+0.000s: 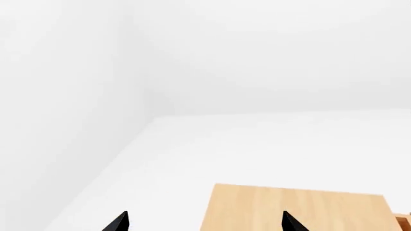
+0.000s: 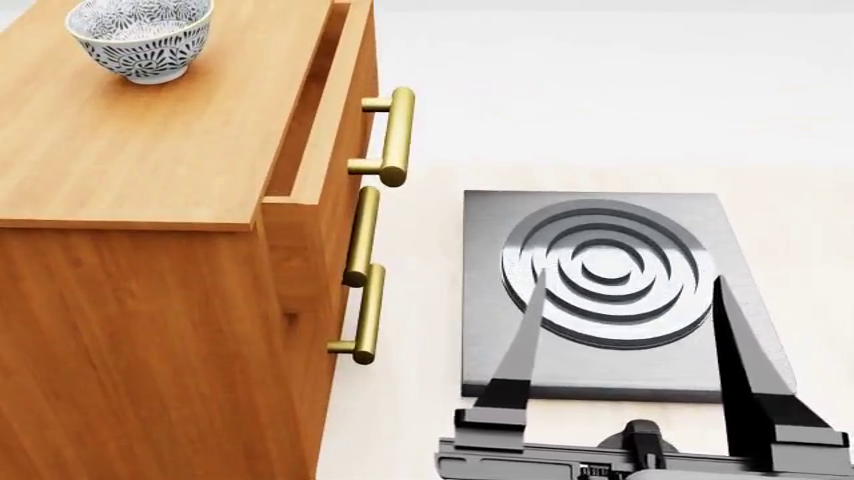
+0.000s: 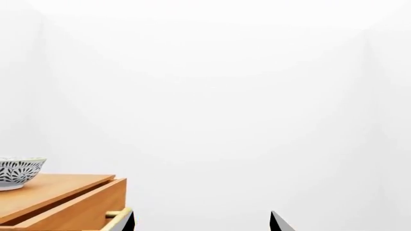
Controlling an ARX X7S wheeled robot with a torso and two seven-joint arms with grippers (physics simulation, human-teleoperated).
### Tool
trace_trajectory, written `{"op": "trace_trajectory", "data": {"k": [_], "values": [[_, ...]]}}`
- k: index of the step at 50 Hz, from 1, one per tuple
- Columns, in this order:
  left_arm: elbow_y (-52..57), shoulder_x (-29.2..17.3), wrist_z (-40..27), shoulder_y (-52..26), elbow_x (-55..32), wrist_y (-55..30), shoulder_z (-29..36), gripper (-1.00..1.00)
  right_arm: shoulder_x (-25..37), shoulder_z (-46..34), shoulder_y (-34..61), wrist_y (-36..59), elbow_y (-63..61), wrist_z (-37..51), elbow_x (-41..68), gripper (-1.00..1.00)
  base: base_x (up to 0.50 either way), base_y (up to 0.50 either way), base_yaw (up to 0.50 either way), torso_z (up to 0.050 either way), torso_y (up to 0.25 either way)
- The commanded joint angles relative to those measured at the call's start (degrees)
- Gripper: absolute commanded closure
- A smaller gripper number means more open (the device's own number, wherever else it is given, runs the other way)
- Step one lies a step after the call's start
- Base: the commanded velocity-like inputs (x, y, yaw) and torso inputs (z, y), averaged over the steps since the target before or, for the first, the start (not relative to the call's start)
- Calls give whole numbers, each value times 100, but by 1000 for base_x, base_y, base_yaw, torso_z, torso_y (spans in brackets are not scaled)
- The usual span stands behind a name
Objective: Pick the akita bowl on the wooden cabinet and place it on the plate.
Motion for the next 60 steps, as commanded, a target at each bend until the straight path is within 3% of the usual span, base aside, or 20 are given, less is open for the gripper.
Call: {"op": "trace_trajectory", "data": {"k": [1, 15, 35, 60], "values": [[-1, -44, 195, 3, -38, -43, 138, -100, 6, -52, 14, -23, 39, 4, -5, -100, 0, 0, 0, 0, 0], [0, 49, 449, -54, 16, 188, 400, -100, 32, -85, 22, -8, 11, 32, -14, -100, 0, 0, 0, 1, -9], [0, 113, 637, -206, 23, 178, 766, -100, 62, -109, 15, 2, -60, 73, 13, -100, 0, 0, 0, 23, -205], [1, 340, 1087, -963, -3, 293, 1196, -100, 91, -159, 49, -16, -36, 93, 39, -100, 0, 0, 0, 0, -1]]}}
